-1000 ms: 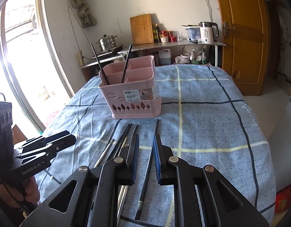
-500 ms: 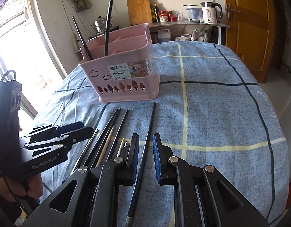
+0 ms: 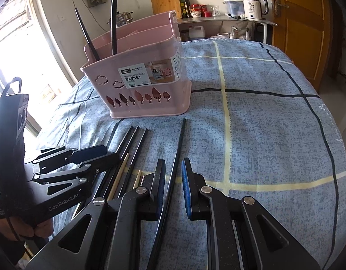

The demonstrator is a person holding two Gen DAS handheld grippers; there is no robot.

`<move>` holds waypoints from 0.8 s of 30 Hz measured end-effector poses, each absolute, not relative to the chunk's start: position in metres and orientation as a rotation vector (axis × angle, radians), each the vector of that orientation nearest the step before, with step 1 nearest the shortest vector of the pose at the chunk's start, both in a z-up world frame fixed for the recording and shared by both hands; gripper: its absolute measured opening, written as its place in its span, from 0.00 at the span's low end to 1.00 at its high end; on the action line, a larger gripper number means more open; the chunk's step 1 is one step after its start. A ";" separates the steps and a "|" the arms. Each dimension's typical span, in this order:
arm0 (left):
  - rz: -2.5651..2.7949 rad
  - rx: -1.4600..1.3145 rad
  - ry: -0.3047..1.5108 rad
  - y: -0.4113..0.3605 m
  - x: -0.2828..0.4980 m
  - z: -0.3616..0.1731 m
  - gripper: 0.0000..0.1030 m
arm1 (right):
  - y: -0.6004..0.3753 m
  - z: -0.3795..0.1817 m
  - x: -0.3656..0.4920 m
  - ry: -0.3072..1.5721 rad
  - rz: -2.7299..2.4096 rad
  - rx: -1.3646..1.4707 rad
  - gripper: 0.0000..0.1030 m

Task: Organize utensils
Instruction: 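Close the left tool on a chopstick while the right tool grasps another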

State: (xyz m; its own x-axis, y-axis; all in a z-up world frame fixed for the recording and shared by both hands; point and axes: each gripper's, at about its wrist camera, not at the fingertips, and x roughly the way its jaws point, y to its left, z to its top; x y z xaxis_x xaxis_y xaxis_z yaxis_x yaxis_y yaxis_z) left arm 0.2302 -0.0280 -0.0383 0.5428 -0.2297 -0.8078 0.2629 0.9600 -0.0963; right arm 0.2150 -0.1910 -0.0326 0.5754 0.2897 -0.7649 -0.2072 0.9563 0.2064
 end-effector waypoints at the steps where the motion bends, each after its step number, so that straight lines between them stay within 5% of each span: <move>1: -0.289 0.044 0.952 -0.030 0.232 -0.039 0.22 | -0.190 -0.034 0.217 0.917 0.291 0.097 0.15; 14: -0.294 0.014 0.988 -0.027 0.256 -0.035 0.19 | -0.184 -0.049 0.242 0.980 0.269 0.082 0.15; 24: -0.262 0.015 0.982 -0.034 0.261 -0.037 0.06 | -0.177 -0.049 0.254 0.994 0.248 0.050 0.07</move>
